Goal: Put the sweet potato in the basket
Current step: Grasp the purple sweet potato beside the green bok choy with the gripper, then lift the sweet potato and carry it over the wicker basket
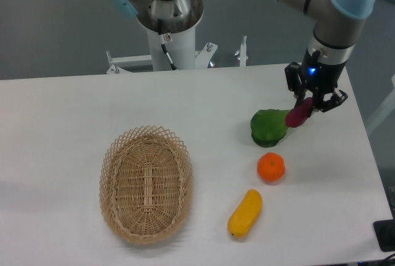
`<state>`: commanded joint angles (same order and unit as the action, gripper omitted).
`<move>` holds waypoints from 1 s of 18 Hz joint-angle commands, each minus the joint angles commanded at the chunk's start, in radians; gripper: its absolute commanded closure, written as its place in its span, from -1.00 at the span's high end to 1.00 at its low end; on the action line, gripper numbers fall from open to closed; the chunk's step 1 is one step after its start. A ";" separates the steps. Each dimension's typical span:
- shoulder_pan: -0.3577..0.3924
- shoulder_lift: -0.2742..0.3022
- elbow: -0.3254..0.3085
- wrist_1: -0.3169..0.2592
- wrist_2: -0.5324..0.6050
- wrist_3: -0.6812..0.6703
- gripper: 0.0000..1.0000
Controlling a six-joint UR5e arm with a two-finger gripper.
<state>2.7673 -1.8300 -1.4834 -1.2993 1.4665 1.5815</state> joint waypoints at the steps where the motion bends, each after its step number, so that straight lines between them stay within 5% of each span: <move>1: 0.000 0.000 0.002 0.000 0.002 0.000 -0.36; 9: -0.031 0.026 -0.002 -0.003 0.002 -0.053 -0.33; 18: -0.253 0.028 -0.027 0.041 0.003 -0.506 -0.34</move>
<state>2.5144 -1.8025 -1.5109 -1.2579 1.4695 1.0757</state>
